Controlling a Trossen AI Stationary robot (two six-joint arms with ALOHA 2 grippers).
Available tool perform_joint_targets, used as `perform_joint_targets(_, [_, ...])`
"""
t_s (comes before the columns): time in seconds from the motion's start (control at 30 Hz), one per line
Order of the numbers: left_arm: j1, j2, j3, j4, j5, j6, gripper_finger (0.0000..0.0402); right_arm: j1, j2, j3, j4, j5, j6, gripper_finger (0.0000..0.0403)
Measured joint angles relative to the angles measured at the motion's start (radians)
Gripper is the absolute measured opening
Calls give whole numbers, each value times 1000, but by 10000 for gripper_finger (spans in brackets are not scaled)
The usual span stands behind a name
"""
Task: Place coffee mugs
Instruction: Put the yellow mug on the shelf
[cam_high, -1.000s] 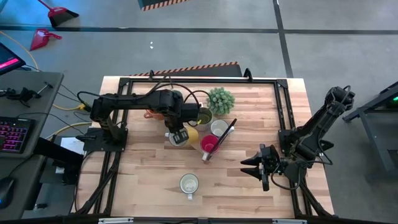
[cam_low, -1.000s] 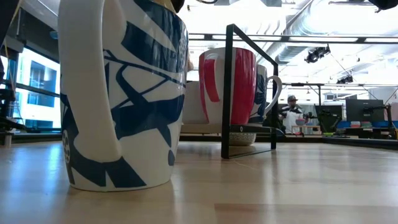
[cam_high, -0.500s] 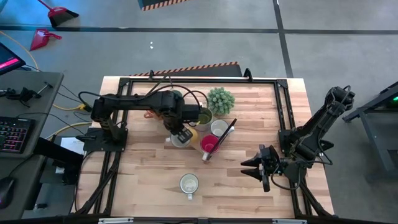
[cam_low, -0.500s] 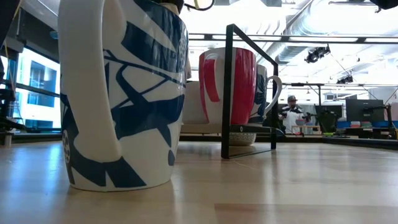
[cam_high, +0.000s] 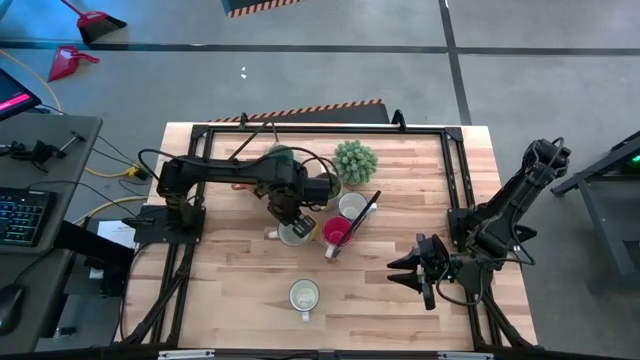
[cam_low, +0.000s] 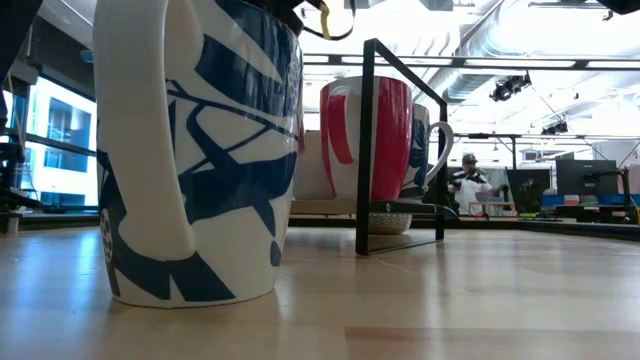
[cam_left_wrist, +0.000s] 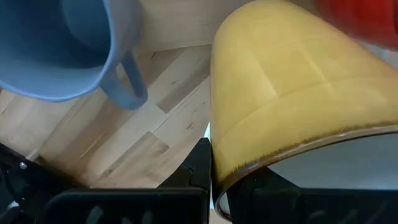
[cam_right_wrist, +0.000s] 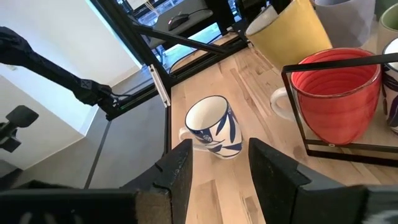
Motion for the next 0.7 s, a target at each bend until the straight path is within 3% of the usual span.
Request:
perform_joint_targets(0.37, [35,0,0,-1,5,-146,8,0,0,0,-1,8,-39,137])
perform_joint_targets(0.53, [47,0,0,-1,3,-178,8,19,0,0,-32,-8,-262,137])
perform_joint_targets(0.7, [47,0,0,-2,4,-188,8,84,0,0,-161,87,-223,137])
